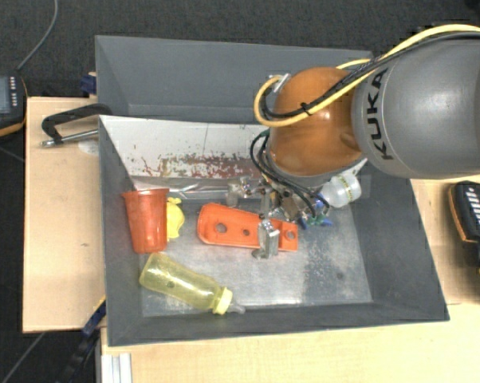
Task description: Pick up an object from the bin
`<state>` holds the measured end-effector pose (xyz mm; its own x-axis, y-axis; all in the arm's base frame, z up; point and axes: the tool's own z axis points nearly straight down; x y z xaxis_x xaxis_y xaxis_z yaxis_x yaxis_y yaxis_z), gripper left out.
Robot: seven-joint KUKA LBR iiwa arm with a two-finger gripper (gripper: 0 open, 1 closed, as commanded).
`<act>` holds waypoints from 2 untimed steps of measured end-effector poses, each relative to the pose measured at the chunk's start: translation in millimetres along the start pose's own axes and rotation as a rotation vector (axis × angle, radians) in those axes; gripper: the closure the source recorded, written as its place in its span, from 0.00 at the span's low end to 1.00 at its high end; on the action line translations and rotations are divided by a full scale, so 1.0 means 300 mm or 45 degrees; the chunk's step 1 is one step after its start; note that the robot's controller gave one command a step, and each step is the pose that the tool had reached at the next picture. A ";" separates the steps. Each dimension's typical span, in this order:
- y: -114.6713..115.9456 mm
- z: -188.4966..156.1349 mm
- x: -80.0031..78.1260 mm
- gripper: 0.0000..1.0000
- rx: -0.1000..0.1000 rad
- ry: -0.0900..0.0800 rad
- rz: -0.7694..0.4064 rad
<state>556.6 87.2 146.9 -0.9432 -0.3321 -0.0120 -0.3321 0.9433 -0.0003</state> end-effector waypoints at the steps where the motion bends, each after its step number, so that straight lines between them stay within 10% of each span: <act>1: -0.101 0.096 -0.057 0.00 -0.007 0.017 -0.175; 2: -0.102 0.152 -0.053 0.00 -0.001 0.005 -0.404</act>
Offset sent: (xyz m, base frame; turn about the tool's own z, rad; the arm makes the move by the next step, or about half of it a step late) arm 0.0007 -0.0187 -0.0671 -0.5212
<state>582.2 63.9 101.6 -0.7924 -0.6099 -0.0076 -0.6099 0.7925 -0.0026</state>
